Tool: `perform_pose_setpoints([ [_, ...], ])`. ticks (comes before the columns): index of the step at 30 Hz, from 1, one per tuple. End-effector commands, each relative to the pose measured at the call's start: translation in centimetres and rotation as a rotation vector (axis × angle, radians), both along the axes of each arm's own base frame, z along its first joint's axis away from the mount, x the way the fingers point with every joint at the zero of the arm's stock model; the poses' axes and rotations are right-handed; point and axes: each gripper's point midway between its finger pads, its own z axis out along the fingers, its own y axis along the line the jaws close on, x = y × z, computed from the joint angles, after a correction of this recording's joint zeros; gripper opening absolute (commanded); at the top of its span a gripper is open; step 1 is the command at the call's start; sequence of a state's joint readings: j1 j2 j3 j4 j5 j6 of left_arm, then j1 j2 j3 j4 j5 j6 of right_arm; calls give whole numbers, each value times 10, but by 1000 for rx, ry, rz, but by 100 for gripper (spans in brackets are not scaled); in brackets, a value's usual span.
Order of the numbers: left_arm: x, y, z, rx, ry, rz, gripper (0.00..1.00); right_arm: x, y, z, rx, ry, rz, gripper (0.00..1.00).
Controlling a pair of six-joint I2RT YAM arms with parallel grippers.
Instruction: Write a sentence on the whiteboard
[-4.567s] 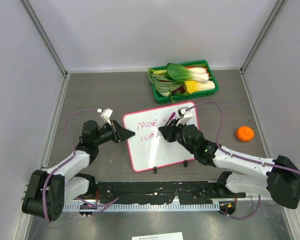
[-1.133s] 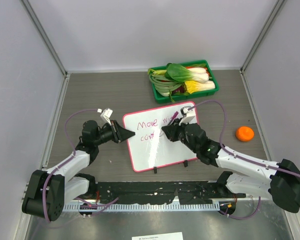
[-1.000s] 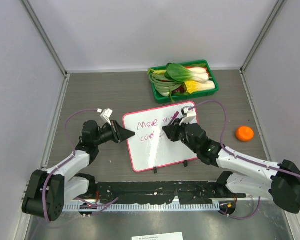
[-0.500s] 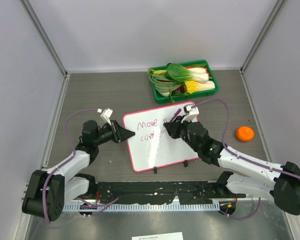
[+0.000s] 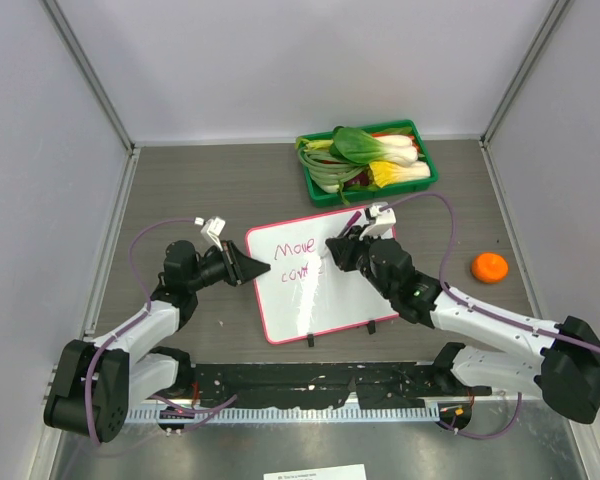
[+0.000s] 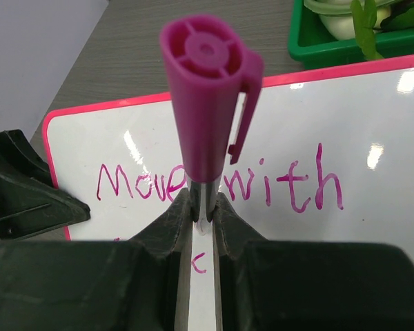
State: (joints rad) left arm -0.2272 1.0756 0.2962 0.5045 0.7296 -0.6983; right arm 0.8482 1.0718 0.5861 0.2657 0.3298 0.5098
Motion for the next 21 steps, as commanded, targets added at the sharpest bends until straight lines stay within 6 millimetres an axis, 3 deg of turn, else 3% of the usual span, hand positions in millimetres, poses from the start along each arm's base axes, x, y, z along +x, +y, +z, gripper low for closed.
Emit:
perform_pose_setpoints([
  [1,9,14,-22,109,-36,66,0,9,-2,16,24,-42,-36,1],
  [13,9,14,-22,108,-38,68,0,-2,-4,-9,1,8,-6,1],
  [21,10,14,-22,109,-37,68,0,-9,-5,-14,-1,26,15,1],
])
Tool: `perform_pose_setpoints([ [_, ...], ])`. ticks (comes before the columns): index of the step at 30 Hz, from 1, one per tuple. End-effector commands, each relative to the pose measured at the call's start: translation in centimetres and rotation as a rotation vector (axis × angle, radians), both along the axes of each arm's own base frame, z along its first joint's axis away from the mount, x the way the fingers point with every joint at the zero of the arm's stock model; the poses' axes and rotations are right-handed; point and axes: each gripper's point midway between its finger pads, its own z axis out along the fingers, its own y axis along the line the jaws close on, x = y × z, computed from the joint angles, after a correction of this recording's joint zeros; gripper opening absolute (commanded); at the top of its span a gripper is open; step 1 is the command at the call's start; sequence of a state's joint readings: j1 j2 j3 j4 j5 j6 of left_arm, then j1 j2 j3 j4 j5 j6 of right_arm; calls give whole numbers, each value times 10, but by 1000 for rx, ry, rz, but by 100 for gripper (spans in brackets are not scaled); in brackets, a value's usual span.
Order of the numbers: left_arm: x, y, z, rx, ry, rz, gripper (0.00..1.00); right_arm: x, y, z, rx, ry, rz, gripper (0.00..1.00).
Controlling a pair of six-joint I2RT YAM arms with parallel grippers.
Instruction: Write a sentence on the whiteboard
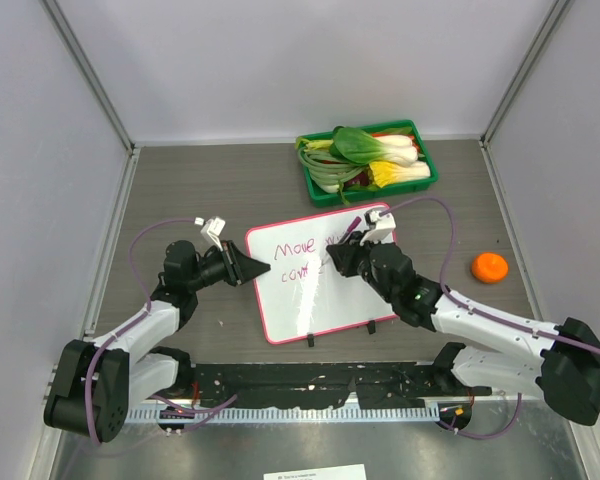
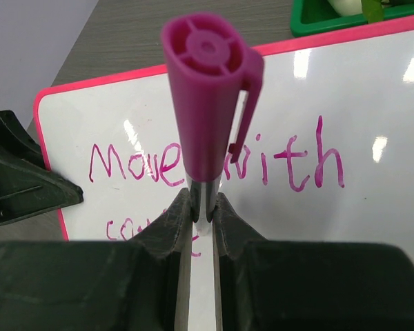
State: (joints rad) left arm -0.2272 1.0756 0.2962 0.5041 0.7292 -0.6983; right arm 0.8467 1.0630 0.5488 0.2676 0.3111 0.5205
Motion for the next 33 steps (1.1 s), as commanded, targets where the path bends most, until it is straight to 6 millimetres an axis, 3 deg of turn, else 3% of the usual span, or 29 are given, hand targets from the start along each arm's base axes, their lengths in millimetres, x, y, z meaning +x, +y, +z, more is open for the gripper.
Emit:
perform_pose_setpoints([
  [1,9,13,-22,108,-36,66,0,-3,-4,-2,7,3,-3,1],
  [17,10,14,-22,108,-36,68,0,-12,-6,-13,0,29,24,0],
  [26,10,14,-22,108,-38,69,0,-13,-8,-6,30,19,13,1],
  [33,10,14,-21,107,-39,69,0,-11,-5,17,85,-23,15,1],
])
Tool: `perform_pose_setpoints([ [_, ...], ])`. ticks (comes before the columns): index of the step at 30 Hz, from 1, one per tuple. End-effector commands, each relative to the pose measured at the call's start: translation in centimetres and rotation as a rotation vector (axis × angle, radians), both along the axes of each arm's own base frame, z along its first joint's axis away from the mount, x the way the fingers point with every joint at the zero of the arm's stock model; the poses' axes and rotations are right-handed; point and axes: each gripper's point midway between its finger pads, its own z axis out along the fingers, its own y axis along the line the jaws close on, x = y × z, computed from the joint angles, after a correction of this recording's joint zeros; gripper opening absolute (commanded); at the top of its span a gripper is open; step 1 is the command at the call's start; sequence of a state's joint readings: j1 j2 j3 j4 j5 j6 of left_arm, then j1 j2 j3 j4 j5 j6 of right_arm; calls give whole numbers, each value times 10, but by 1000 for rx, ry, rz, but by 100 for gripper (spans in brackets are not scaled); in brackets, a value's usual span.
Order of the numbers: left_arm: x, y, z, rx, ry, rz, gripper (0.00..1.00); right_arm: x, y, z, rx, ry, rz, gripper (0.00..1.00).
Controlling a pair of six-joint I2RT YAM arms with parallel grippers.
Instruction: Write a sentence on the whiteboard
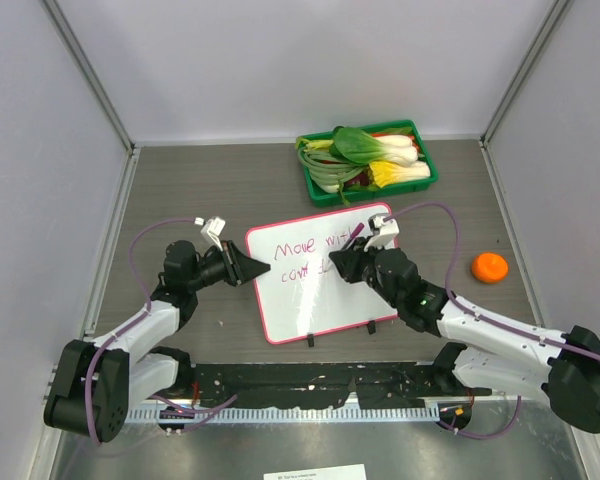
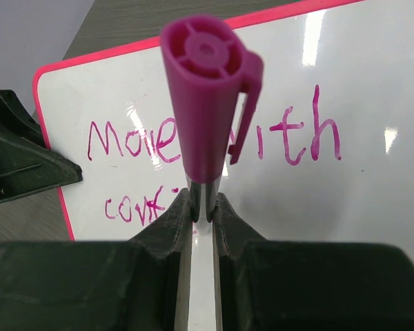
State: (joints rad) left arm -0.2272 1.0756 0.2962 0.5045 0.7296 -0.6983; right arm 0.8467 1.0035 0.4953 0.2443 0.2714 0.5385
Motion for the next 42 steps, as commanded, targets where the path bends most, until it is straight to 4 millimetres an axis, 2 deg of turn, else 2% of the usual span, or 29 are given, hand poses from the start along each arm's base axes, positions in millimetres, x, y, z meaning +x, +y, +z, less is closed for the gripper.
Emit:
perform_pose_setpoints([
  [1,10,14,-22,108,-37,70,0,4,0,29,85,-54,-24,1],
  [7,10,13,-22,107,-37,67,0,8,-1,35,66,-71,-37,1],
  [21,9,14,-21,108,-39,68,0,14,-1,22,34,-56,-57,1],
  [27,10,14,-21,107,-38,71,0,16,-9,20,5,-57,-85,1],
  [37,10,14,-21,108,-39,70,0,20,-21,28,-4,-75,-139,1],
  [42,10,14,-22,109,-37,71,0,24,-18,35,6,-88,-135,1],
])
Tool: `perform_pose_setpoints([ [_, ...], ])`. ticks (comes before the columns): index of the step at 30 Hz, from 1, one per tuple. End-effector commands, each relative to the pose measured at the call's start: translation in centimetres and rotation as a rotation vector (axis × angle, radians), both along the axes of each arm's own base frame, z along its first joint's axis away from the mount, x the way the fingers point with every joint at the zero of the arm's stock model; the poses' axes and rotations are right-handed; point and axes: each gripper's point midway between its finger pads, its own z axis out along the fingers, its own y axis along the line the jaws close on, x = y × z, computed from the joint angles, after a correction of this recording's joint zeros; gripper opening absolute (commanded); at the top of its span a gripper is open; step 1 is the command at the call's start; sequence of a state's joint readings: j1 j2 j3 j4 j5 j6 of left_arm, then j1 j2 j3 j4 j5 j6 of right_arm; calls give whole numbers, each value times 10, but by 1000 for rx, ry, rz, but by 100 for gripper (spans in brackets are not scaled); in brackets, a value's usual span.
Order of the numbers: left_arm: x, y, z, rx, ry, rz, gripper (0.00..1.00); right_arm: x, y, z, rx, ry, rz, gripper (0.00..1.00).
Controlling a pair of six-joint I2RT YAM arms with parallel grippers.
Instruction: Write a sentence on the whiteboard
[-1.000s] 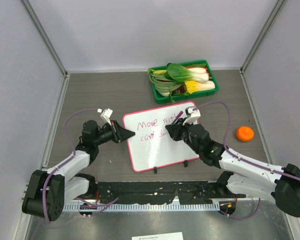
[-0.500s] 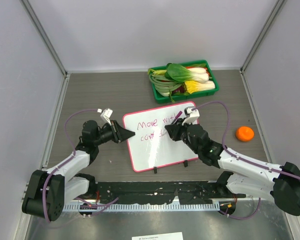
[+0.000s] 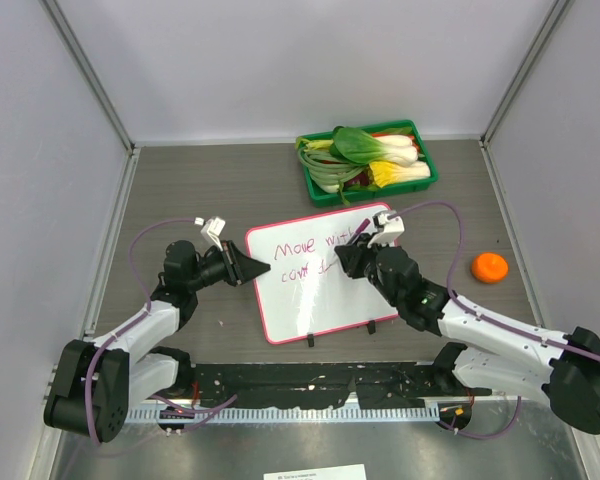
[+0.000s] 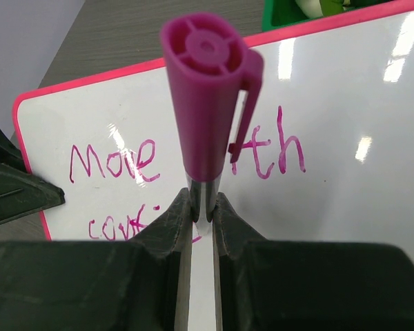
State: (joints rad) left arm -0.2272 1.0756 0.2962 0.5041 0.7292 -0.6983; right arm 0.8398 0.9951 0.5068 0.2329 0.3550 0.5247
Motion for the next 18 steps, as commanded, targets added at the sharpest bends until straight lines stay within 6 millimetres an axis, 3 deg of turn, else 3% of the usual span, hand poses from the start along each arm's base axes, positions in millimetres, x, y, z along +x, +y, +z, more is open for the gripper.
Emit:
perform_pose_setpoints([
  [1,10,14,-21,106,-39,68,0,13,-3,30,23,-62,-48,1],
  [7,10,14,-22,109,-36,71,0,12,9,32,34,-59,3,1],
  [18,10,14,-22,107,-38,70,0,0,11,3,-6,12,54,1],
])
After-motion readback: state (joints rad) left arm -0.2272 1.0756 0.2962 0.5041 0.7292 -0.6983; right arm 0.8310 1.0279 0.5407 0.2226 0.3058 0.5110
